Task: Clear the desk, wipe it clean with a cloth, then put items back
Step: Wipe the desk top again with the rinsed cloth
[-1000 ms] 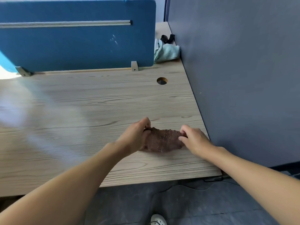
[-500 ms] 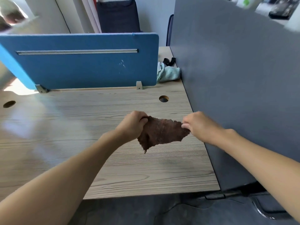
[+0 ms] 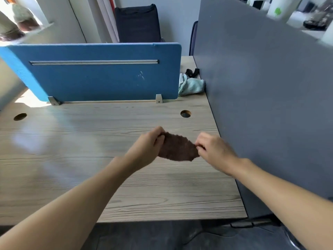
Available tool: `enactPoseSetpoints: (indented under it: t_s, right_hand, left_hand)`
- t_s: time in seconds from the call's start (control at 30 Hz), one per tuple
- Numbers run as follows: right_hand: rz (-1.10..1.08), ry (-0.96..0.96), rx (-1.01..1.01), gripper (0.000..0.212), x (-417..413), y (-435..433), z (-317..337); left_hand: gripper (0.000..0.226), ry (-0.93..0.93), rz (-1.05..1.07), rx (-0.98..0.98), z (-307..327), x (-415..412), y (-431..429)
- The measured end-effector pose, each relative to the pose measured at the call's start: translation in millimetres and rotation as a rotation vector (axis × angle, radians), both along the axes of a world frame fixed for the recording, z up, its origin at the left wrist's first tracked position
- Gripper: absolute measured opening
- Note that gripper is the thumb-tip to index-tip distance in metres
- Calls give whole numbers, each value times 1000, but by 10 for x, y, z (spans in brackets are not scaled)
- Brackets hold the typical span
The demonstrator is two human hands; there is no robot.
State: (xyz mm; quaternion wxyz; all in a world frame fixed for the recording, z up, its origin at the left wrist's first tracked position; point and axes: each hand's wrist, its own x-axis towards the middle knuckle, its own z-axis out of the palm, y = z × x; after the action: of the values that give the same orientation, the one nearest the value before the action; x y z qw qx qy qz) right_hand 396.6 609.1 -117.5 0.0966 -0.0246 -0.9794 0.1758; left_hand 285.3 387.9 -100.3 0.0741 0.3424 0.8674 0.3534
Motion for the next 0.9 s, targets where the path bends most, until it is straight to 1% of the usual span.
enactPoseSetpoints:
  t_s: [0.03, 0.1, 0.13, 0.17, 0.2, 0.27, 0.3, 0.37, 0.43, 0.47, 0.5, 0.57, 0.7, 0.77, 0.83, 0.9]
  right_hand:
    - [78, -45, 103, 8, 56, -24, -184]
    - [204, -238, 230, 6, 207, -101, -573]
    - [231, -324, 248, 8, 286, -157, -708]
    - [249, -365, 239, 10, 347, -199, -829]
    - [248, -356, 208, 10, 388, -229, -896]
    - [205, -333, 161, 6, 432, -251, -960]
    - [196, -307, 168, 5, 439, -245, -973]
    - [203, -284, 183, 6, 458, -266, -968]
    - [198, -241, 198, 4, 513, -316, -961]
    - [211, -224, 212, 8, 554, -339, -971]
    - [233, -206, 233, 13, 590, -351, -996]
    - [259, -189, 254, 16, 648, -336, -1039]
    - [281, -90, 298, 15, 717, -277, -1073]
    - [309, -24, 345, 18, 742, -262, -1089]
    - [352, -14, 373, 24, 776, -231, -1135]
    - [397, -57, 403, 24, 809, -184, -1202]
  left_hand:
    - [9, -18, -72, -84, -150, 64, -54]
    - [16, -127, -272, -320, -447, 219, -160]
    - [20, -193, -359, -460, -584, 285, -200]
    - [19, -228, -392, -570, -670, 320, -202]
    - [20, -230, -373, -612, -718, 323, -179]
    - [23, -127, -268, -518, -819, 273, -68]
    - [26, -85, -260, -464, -862, 249, 32]
    - [37, -85, -340, -406, -962, 234, 269]
    - [49, -118, -438, -456, -1088, 293, 486]
    - [52, -99, -465, -502, -1168, 324, 573]
    - [52, -49, -473, -563, -1225, 350, 632]
    - [46, 77, -452, -647, -1368, 388, 676]
    - [24, 150, -393, -655, -1486, 450, 713]
    - [20, 143, -293, -623, -1523, 436, 788]
    - [19, 81, -67, -539, -1574, 345, 865]
    - [18, -11, 127, -421, -1620, 200, 912]
